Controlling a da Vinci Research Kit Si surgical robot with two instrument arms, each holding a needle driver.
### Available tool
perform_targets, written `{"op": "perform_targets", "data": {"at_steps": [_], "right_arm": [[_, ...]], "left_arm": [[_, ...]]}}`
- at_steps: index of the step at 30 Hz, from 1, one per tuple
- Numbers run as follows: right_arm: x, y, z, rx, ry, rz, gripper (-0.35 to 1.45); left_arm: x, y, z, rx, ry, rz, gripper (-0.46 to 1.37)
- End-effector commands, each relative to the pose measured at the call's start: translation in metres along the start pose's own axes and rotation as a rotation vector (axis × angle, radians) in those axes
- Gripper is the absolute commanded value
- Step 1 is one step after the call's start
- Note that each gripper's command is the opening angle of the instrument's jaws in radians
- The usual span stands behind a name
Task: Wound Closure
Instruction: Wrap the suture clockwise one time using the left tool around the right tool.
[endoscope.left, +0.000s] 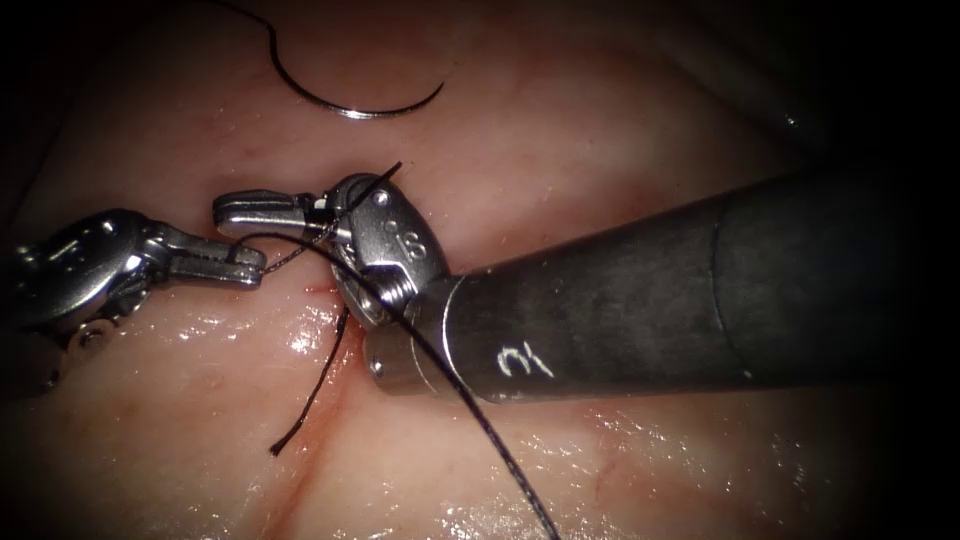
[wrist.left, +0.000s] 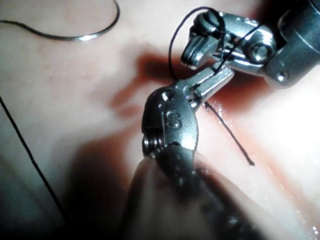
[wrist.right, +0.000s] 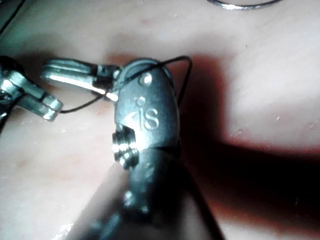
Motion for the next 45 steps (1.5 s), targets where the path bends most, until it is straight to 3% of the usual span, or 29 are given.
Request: {"op": "perform_targets", "data": {"at_steps": [1,11,13,19,27,37,41,45], "right_arm": [[0.0001,-0.0001,0.0002,-0.008,0.002,0.004,-0.35],[0.001,-0.0006,-0.0008,-0.032,0.01,-0.003,-0.35],[0.001,-0.0008,-0.0011,0.037,-0.022,-0.008,-0.35],[0.0012,-0.0011,-0.0018,0.105,-0.077,-0.044,-0.35],[0.0014,-0.0019,-0.0023,0.267,-0.199,-0.092,-0.35],[0.0009,-0.0019,-0.0003,0.341,-0.381,-0.202,-0.35],[0.0008,-0.0021,0.0003,0.349,-0.393,-0.225,-0.35],[0.0007,-0.0024,0.0006,0.386,-0.45,-0.259,-0.35]], "left_arm": [[0.0,0.0,-0.0001,-0.006,-0.001,0.001,-0.35],[0.0,-0.0002,-0.0014,0.005,0.007,-0.011,-0.35],[0.0007,-0.0005,-0.0013,0.007,0.031,-0.014,-0.35],[0.0016,-0.0014,-0.0009,0.012,0.042,-0.011,-0.35],[-0.0002,-0.0037,0.0004,0.025,0.044,0.006,-0.35],[-0.0013,-0.0033,0.0008,0.021,0.044,0.017,-0.35],[-0.0013,-0.0031,0.0009,0.016,0.045,0.017,-0.35],[-0.0013,-0.0031,0.0009,0.015,0.045,0.017,-0.35]]}}
